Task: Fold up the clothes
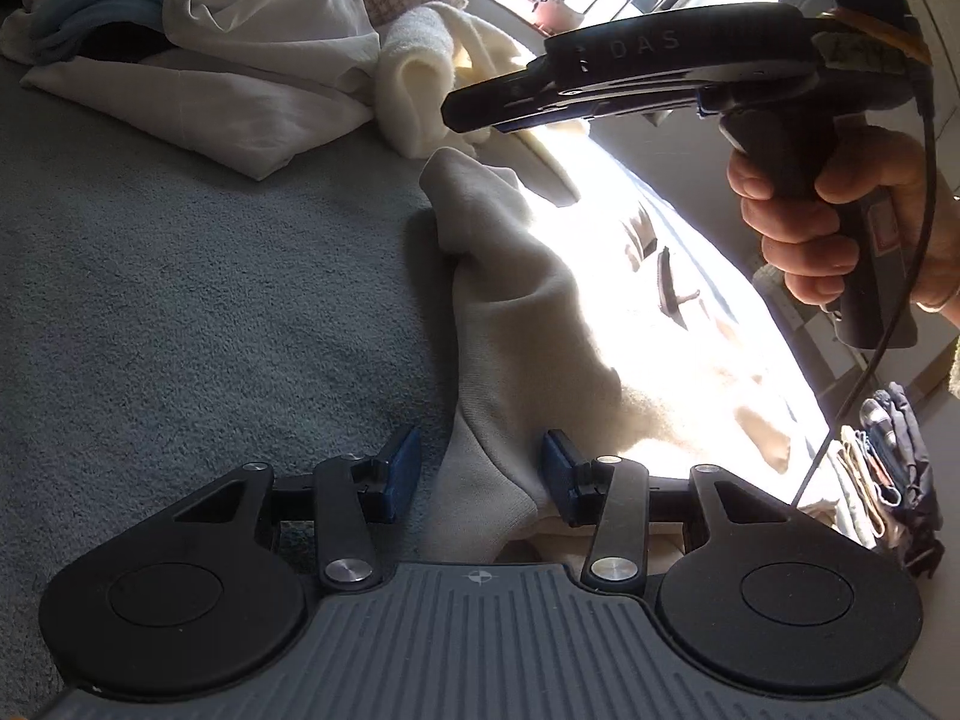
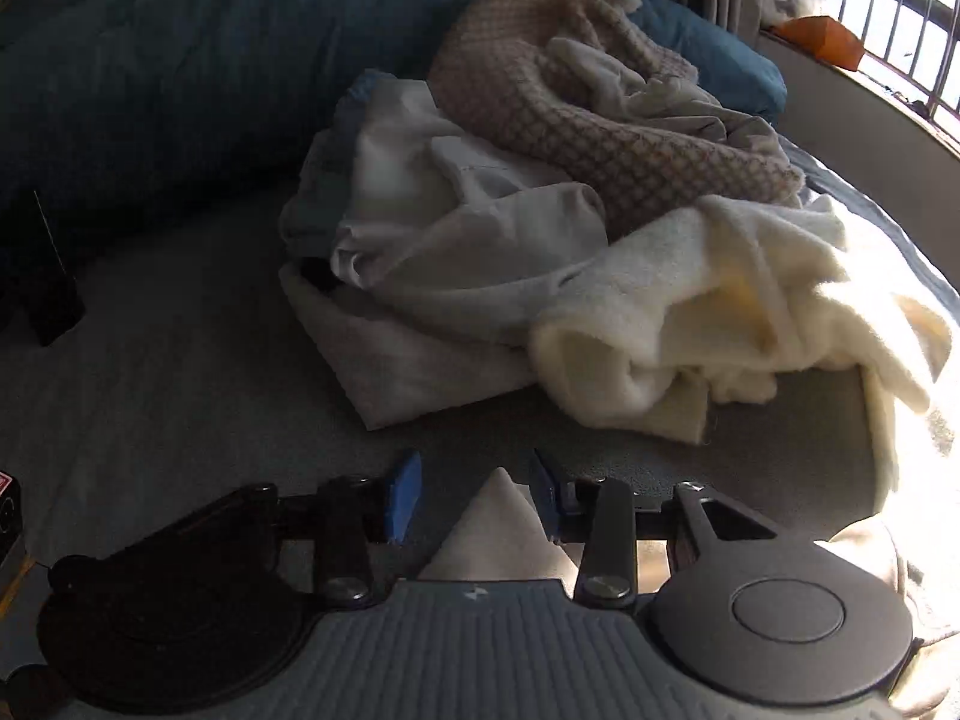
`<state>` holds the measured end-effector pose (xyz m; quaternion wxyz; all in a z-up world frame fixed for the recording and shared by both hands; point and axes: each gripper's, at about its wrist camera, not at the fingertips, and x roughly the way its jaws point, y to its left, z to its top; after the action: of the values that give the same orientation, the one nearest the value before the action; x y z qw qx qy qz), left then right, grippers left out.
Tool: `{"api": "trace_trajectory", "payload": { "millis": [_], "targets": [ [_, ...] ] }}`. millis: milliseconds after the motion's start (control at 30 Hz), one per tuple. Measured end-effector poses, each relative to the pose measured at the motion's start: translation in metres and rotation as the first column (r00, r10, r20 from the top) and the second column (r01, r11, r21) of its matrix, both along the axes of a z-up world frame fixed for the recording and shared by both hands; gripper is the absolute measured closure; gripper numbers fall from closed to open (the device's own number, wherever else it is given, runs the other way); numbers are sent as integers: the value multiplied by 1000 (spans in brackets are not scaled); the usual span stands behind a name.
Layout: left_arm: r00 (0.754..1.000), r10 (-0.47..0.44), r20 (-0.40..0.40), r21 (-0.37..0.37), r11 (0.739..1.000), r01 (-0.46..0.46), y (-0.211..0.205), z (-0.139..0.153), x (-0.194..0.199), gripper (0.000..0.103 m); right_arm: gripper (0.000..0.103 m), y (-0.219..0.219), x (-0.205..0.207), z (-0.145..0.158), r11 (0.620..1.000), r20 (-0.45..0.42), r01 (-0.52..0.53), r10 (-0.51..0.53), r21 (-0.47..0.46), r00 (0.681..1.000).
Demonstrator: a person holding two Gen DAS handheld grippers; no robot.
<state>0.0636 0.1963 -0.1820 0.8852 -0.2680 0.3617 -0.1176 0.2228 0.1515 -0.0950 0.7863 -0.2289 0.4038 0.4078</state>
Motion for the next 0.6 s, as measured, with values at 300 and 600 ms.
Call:
{"api": "trace_trajectory", "payload": {
  "millis": [300,600],
  "targets": [
    [1000,1,6,33,999,-1,-6,-1,-1,59,95,31,7,-38,972,-28,7,-14,-235,1000],
    [1000,27,6,14,1000,-27,-7,-5,-4,59,98,-39,23,1,963,-82,258,-251,76,964]
  ]
}}
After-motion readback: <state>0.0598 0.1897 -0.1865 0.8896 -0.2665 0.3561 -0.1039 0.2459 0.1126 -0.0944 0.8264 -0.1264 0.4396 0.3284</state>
